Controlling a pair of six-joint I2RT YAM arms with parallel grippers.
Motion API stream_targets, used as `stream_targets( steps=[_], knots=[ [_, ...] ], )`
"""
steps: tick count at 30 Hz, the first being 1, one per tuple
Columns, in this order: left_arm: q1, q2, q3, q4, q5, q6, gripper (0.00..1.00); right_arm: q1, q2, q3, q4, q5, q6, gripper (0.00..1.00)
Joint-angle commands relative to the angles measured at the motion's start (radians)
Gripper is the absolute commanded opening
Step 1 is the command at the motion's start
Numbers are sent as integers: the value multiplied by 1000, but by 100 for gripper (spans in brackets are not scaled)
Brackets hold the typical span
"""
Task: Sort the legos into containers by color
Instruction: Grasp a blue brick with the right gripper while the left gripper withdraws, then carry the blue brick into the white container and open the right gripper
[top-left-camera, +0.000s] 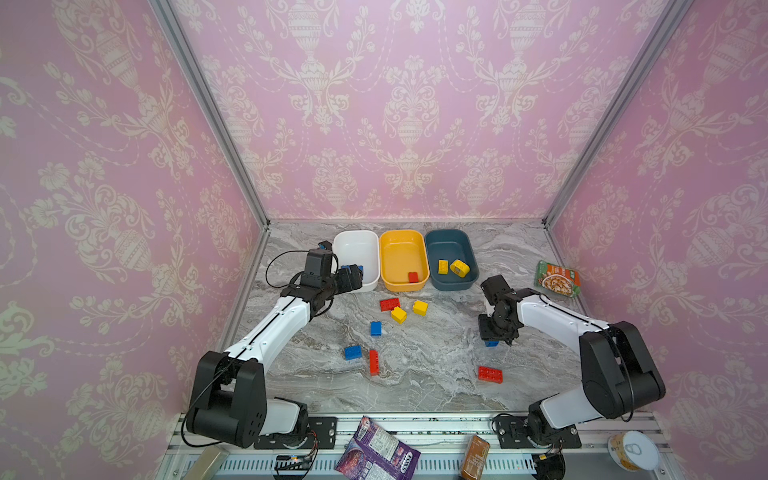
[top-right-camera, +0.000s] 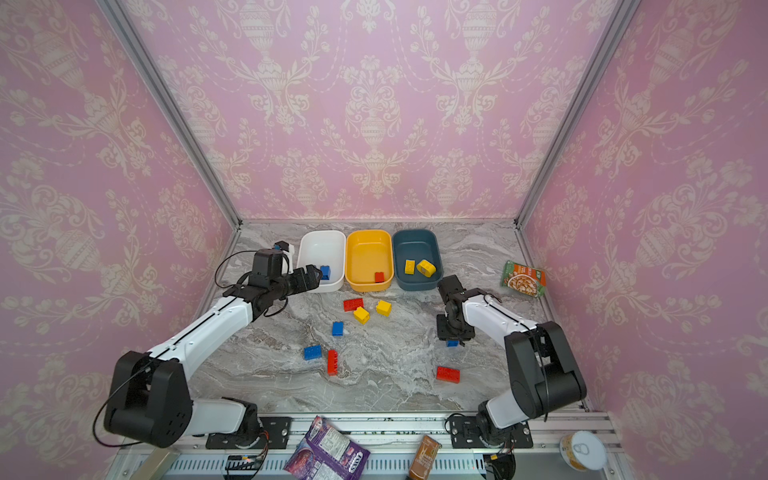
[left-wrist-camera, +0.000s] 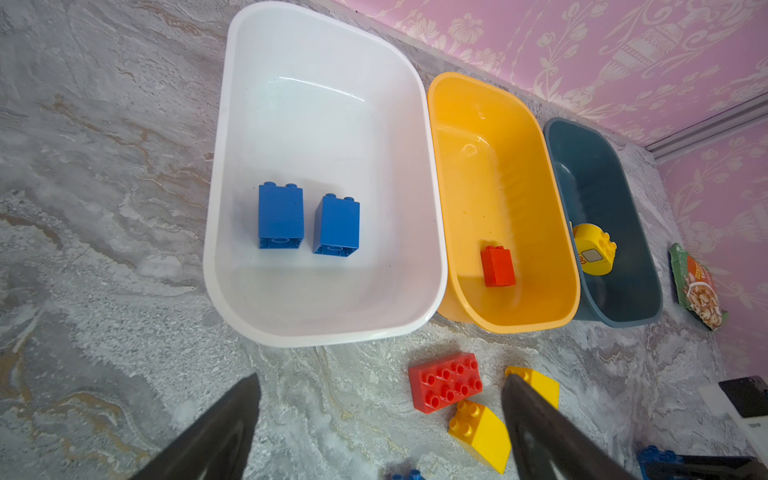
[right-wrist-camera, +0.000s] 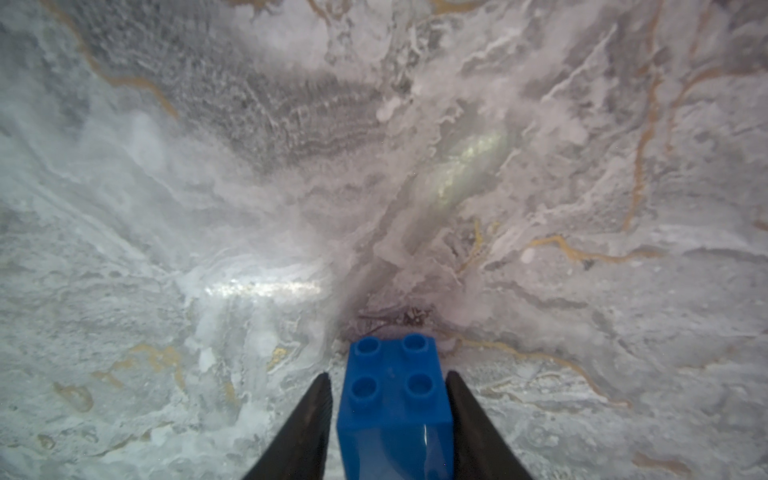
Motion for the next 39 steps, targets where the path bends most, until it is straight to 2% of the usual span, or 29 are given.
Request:
stream_targets(
  steps=[1,11,24,31,39],
  knots=[
    [-4,-29,-19,4,2,-11,93,8,7,-11,-12,18,6,41],
    [-5,-52,-38,4,-4,-12,94,20,-23,-3,-26,15,15,30],
    [2,-107,-97,16,-7,-27,96,111,-94,105,-30,-40,62,28],
    [18,-164,-158,21,-10,-48,97,186,-45,216,37,-99,77,28],
    [48,-247,-256,21,-6,-67,98,240,92,420,117,-177,66,28]
  ],
)
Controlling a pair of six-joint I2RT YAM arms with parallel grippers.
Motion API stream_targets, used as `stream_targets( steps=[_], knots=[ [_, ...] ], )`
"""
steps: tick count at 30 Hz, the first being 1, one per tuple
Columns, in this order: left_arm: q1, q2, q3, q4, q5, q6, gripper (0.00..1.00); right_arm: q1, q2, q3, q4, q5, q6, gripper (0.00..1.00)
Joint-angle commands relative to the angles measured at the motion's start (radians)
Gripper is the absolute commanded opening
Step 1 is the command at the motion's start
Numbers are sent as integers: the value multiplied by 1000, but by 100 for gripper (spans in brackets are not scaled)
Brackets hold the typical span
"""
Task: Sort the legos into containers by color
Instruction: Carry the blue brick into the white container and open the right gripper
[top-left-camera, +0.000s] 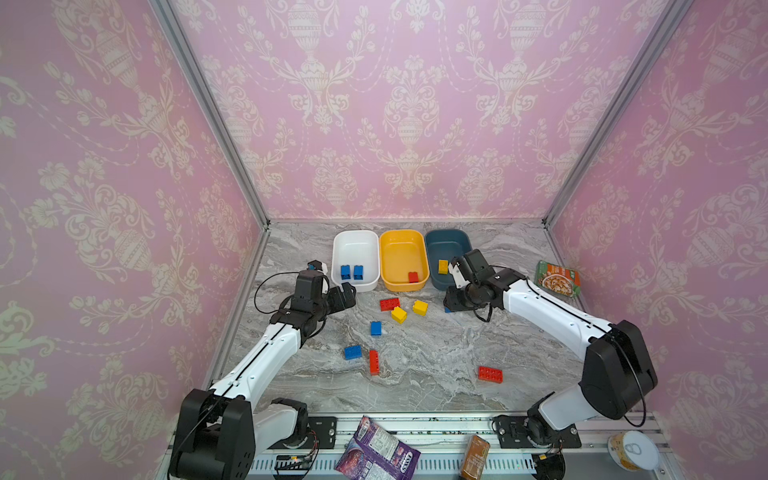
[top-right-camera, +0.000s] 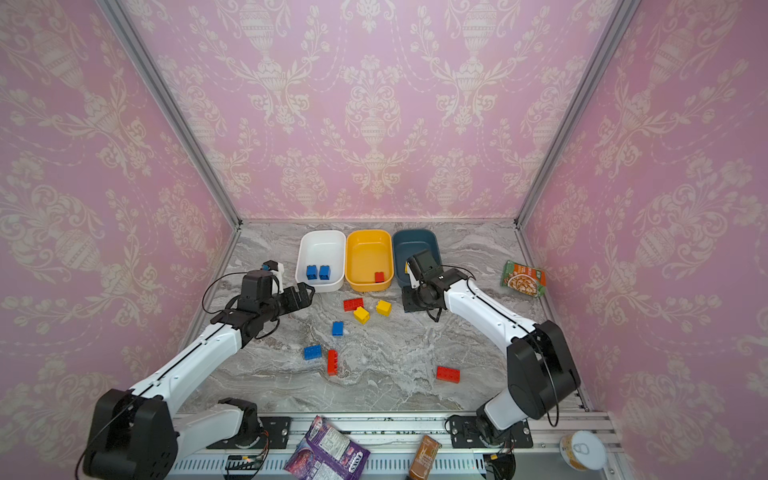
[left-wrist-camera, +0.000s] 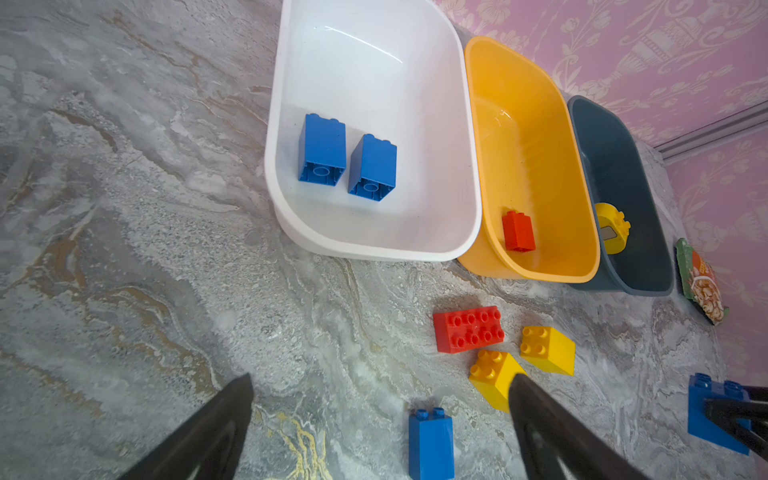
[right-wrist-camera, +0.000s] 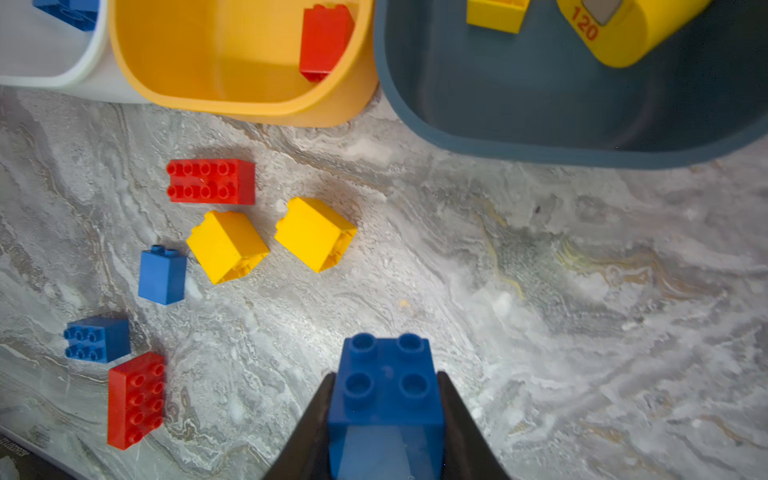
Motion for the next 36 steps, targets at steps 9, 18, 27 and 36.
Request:
stream_targets(
  steps=[9,18,27,36],
  knots=[
    [28,-60,-55,-4,5,-32,99,80,243,347,120,-121,-2,28],
    [42,-70,-51,-22,13,-26,99,109,466,573,185,-198,-4,29],
    [44,-80,-49,-37,10,-25,99,132,624,714,277,-247,9,29],
    [45,-83,-42,-56,5,-17,99,155,735,816,306,-236,23,29]
  ],
)
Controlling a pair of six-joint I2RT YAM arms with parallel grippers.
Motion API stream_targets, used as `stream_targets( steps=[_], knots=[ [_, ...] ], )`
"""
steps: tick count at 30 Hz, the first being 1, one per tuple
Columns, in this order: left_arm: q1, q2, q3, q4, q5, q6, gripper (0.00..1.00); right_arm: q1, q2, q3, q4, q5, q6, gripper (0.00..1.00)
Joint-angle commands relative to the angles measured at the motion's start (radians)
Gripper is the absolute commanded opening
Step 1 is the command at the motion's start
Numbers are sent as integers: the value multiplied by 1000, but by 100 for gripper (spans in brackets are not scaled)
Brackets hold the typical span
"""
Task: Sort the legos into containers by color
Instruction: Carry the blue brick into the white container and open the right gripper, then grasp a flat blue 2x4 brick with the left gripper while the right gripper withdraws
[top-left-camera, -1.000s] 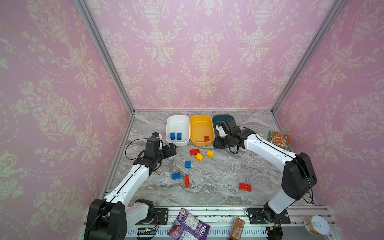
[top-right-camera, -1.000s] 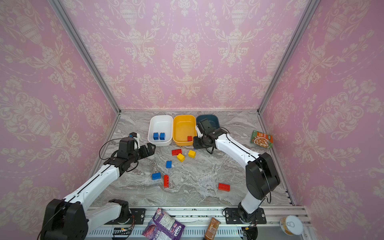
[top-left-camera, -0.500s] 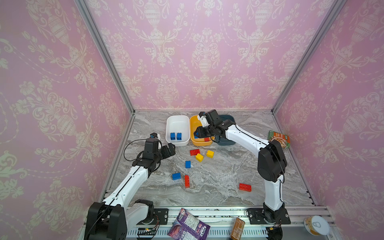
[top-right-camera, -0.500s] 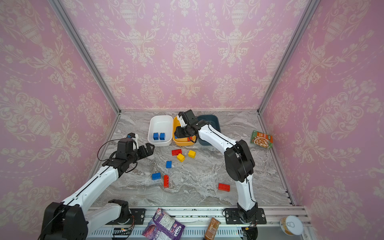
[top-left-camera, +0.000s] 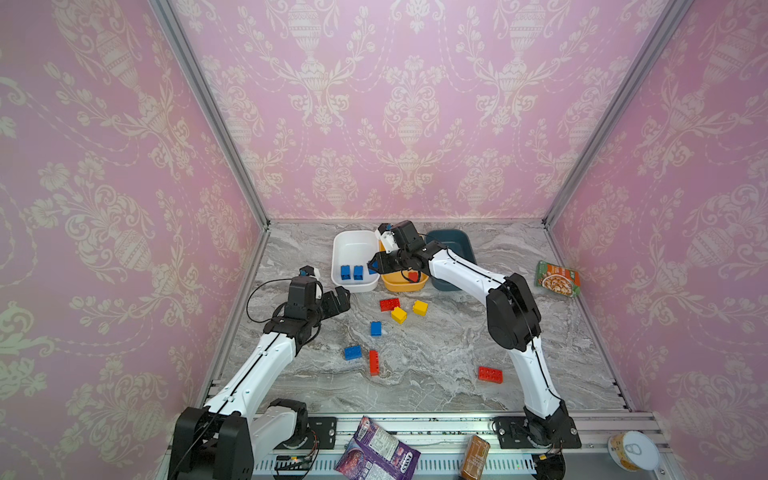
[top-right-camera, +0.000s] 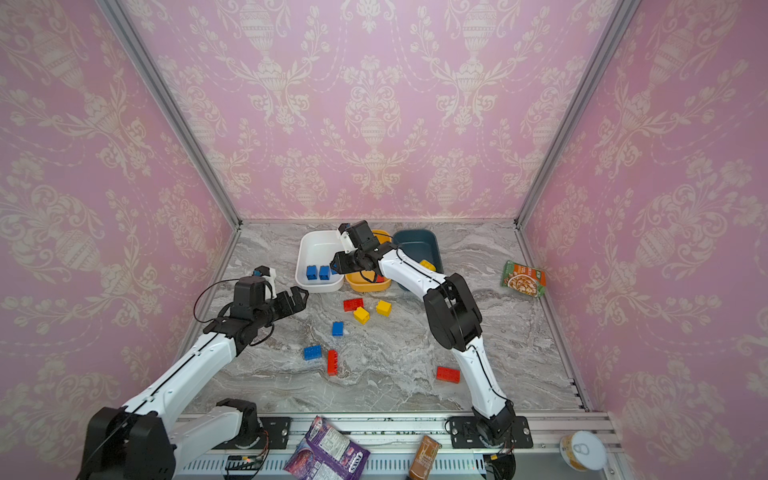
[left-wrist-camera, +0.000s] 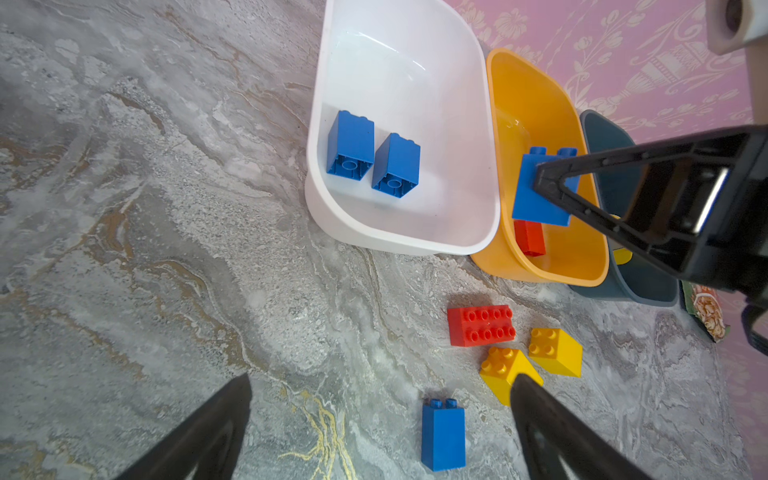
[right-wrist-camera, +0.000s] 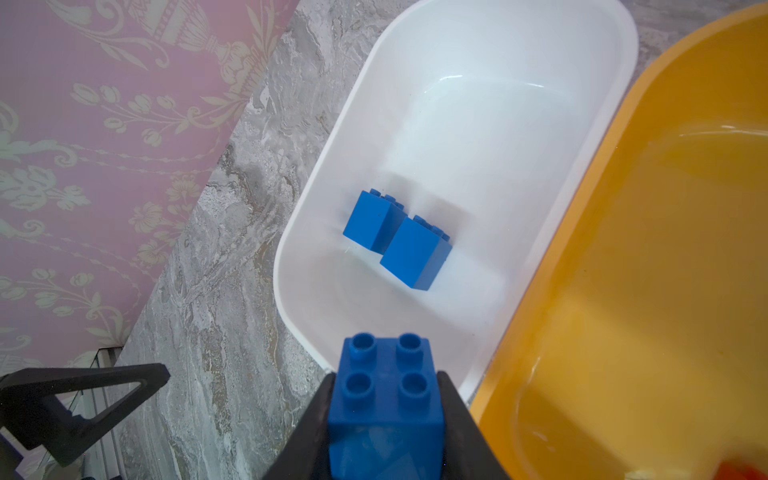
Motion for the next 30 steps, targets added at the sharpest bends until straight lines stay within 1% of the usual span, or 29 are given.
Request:
stream_targets(
  steps=[1,4,7,8,12,13,15,22,30],
  knots=[
    [9,-18,-1,-35,5,-3,99,8,54,65,21,1,22,29],
    [10,-15,0,-35,4,-3,99,10,97,112,6,22,19,30],
    [10,-17,1,-37,3,-3,99,11,138,170,-26,33,9,34],
    [10,-17,1,-38,2,-2,99,11,152,192,-42,36,5,37],
    [11,-22,4,-44,-2,-2,99,16,162,229,-75,54,-11,60],
    [12,-23,3,-46,-3,-3,99,19,157,228,-77,57,-14,63],
    [11,-24,1,-47,-3,-3,99,23,147,227,-81,60,-21,67],
    [11,-17,4,-52,0,-3,99,27,91,184,-74,57,-28,69],
    [2,-18,11,-93,-1,-3,99,27,-29,49,-53,59,-42,70]
  ],
)
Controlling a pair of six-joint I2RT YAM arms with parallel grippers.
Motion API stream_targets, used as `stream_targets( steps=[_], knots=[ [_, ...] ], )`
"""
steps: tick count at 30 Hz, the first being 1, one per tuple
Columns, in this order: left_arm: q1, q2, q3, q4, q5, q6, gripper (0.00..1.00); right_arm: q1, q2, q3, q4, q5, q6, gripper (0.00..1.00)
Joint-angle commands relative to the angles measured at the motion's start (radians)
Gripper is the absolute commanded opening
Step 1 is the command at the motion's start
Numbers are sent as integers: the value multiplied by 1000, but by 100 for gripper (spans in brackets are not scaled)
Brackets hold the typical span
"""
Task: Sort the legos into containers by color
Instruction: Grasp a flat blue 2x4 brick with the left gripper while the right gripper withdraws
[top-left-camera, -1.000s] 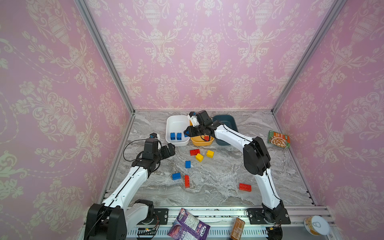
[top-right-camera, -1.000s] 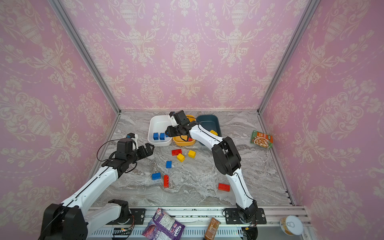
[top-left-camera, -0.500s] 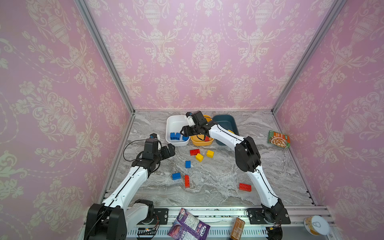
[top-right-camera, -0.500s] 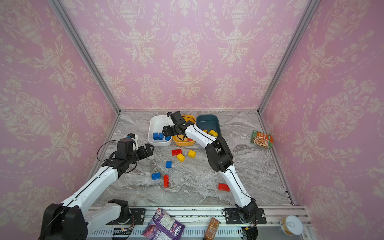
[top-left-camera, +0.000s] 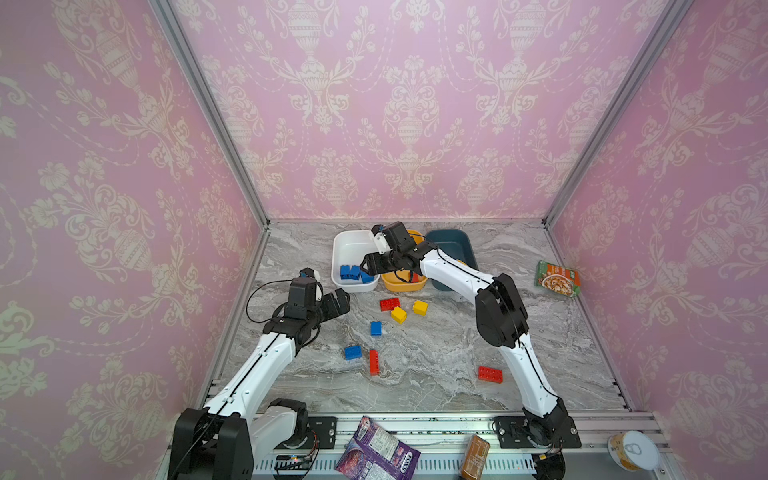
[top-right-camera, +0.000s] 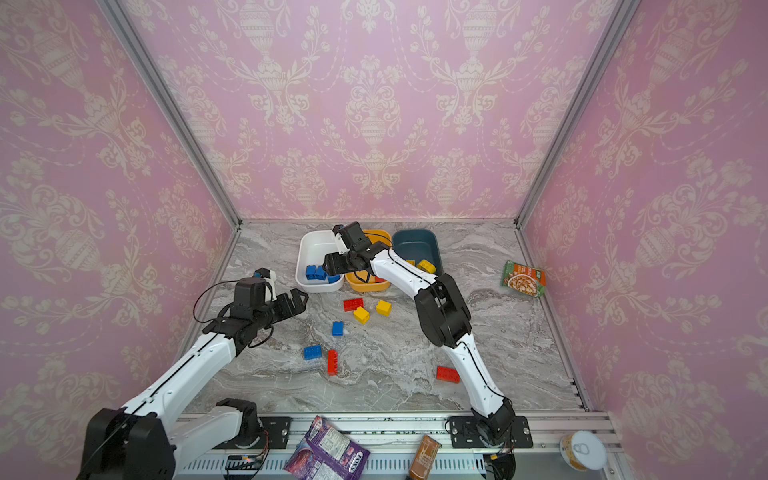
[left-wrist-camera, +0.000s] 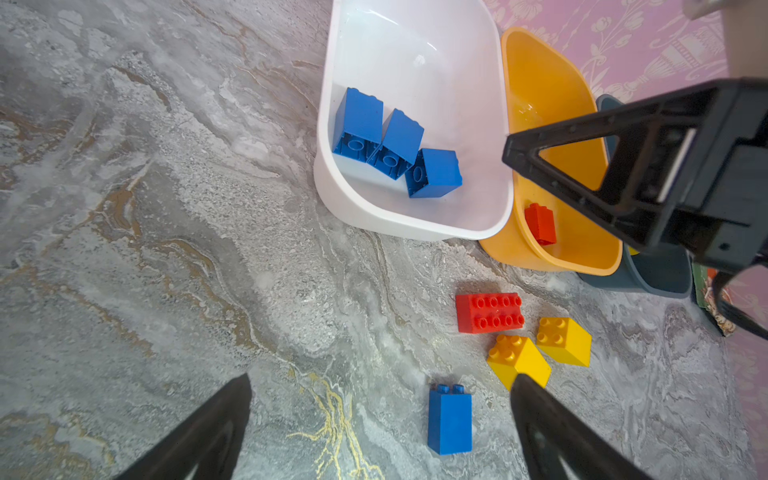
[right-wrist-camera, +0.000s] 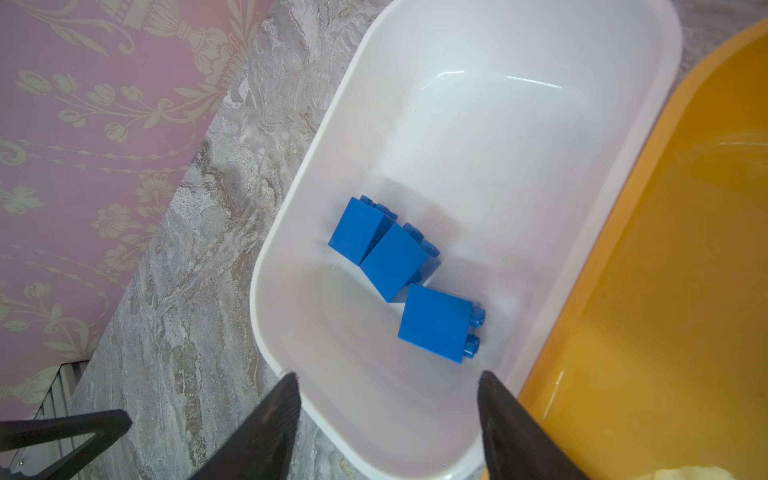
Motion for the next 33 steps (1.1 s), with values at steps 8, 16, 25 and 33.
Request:
stream_targets(
  steps=[8,16,25,33],
  knots=[
    [-63,-10,27,-147,-71,-35,99,8,-290,-294,22,8,-48,80],
    [-145,-2,18,-201,-154,-115,98,-8,-480,-565,37,23,-70,90],
    [-232,17,4,-279,-210,-206,95,-94,-644,-817,19,11,-60,95],
    [-337,70,2,-327,-239,-298,92,-171,-747,-955,-19,-10,-62,97]
  ],
)
